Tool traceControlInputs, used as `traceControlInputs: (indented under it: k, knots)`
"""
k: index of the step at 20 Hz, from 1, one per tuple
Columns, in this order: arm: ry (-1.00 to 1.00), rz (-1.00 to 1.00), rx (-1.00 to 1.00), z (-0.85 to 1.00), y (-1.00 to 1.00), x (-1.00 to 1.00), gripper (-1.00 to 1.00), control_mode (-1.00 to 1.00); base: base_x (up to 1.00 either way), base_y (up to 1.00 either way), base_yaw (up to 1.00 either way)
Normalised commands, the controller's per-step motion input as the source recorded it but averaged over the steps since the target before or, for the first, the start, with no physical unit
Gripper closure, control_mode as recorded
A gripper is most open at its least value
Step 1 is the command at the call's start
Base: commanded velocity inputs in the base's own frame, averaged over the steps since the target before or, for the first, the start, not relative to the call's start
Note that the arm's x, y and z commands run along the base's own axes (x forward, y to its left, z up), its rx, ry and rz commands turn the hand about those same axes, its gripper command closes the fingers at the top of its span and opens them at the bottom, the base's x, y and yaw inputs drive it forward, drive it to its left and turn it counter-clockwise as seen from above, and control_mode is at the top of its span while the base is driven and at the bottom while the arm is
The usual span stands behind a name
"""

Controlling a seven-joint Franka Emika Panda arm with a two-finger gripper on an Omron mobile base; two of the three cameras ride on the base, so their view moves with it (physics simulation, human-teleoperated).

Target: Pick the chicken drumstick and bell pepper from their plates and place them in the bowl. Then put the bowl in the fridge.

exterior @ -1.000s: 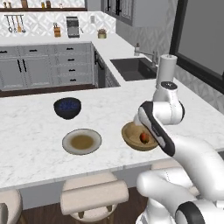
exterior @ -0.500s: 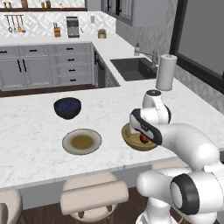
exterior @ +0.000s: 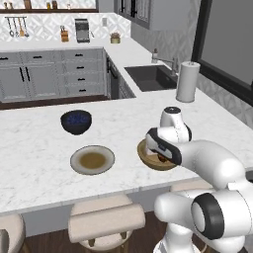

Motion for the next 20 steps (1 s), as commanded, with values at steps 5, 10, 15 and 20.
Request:
traceControlInputs:
  k: [5, 10, 15, 20]
  knots:
    - [0.0, 0.0, 0.0, 0.0, 0.0, 0.0, -1.0, -1.0, 0.0, 0.0, 0.0]
    - [0.0, 0.0, 0.0, 0.06, 0.0, 0.0, -1.0, -1.0, 0.0, 0.0, 0.0]
    - [0.0, 0.0, 0.0, 0.33, -0.05, -0.02, -1.0, -1.0, 0.0, 0.0, 0.0]
    - [-0.01, -0.11, 0.12, 0.48, -0.77, -0.42, -1.0, -1.0, 0.0, 0.0, 0.0]
